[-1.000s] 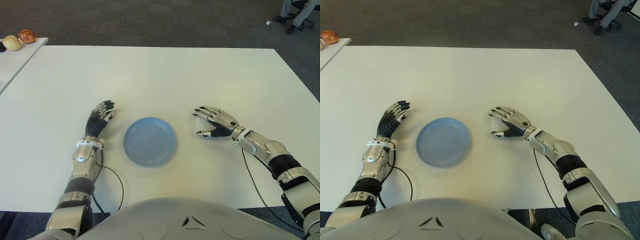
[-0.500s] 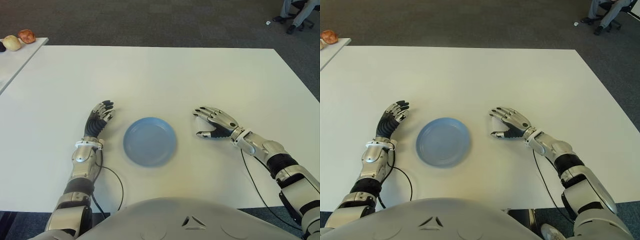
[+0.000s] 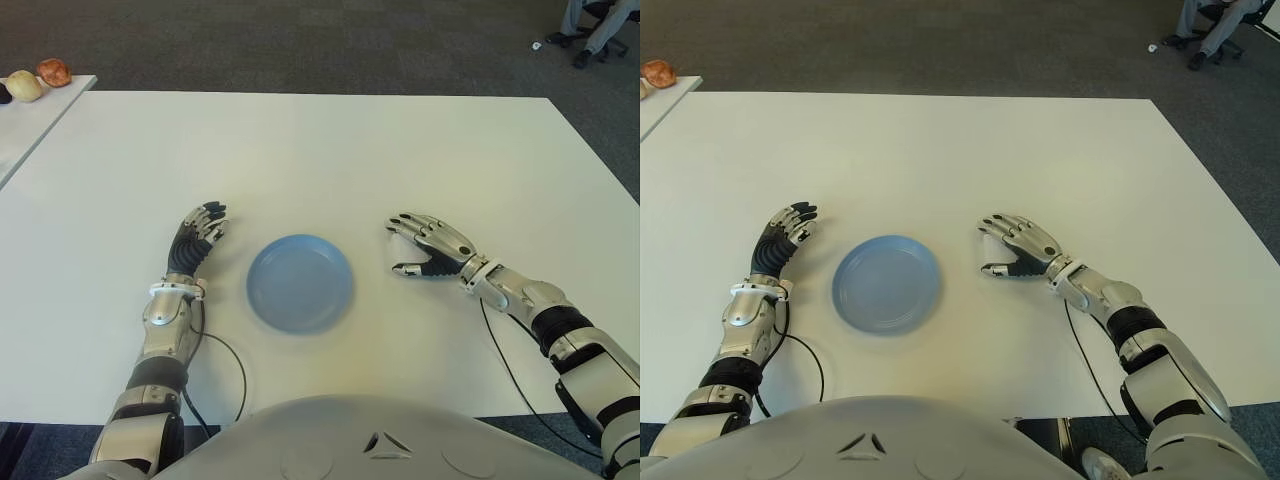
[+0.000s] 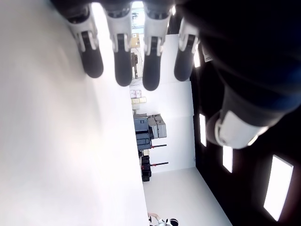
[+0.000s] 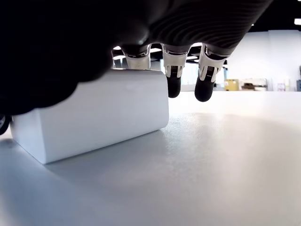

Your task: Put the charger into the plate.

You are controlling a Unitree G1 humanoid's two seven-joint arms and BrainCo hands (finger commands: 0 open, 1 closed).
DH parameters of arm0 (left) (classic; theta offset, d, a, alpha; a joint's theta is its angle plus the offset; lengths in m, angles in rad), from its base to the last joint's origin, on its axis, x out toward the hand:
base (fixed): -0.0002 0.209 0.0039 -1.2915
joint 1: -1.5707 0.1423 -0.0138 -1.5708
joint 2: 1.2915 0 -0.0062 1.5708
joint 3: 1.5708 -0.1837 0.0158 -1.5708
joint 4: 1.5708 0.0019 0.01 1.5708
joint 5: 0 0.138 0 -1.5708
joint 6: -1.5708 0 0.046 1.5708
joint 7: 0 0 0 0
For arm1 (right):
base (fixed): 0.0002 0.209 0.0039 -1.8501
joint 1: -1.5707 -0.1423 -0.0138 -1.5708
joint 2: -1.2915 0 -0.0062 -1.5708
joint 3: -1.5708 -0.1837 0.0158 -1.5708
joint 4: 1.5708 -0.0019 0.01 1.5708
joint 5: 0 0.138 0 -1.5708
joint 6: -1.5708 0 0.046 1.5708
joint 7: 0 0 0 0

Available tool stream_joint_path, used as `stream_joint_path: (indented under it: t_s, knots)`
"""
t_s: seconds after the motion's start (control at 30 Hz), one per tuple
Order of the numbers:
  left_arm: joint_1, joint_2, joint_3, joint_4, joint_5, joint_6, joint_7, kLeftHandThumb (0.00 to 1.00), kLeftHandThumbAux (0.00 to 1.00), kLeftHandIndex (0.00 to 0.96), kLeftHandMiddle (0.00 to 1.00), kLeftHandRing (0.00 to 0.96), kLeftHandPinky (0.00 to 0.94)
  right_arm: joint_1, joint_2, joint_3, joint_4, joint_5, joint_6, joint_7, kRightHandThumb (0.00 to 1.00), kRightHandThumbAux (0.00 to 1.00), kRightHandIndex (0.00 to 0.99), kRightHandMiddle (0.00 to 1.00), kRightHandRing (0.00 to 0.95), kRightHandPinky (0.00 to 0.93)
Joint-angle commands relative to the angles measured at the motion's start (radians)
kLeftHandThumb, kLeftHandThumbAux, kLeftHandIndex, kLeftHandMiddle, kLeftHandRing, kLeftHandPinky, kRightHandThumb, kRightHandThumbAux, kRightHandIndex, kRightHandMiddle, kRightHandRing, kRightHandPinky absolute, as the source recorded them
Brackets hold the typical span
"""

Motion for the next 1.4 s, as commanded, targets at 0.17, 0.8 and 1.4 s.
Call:
stream_joint_path:
  t_s: [0.17,0.8,1.4]
  knots:
    - [0.088,-0.029,-0.006,0.068,0.003,0.099,-0.008,0.0,0.605,0.216,0.234,0.213,0.203,-0.05,0.002,0.104,0.076,-0.137,0.076,-0.166,0.178,0.212,0.0,0.0,0.0,0.013]
    - [0.091,-0.03,-0.01,0.064,0.004,0.098,-0.006,0.0,0.607,0.208,0.228,0.205,0.193,-0.116,0.023,0.234,0.203,-0.18,0.129,-0.291,0.163,0.224,0.0,0.0,0.0,0.0]
    - [0.098,-0.034,-0.006,0.047,-0.007,0.108,-0.018,0.0,0.61,0.204,0.225,0.205,0.195,-0.13,-0.003,0.24,0.164,-0.115,0.056,-0.192,0.13,0.241,0.0,0.0,0.04,0.144]
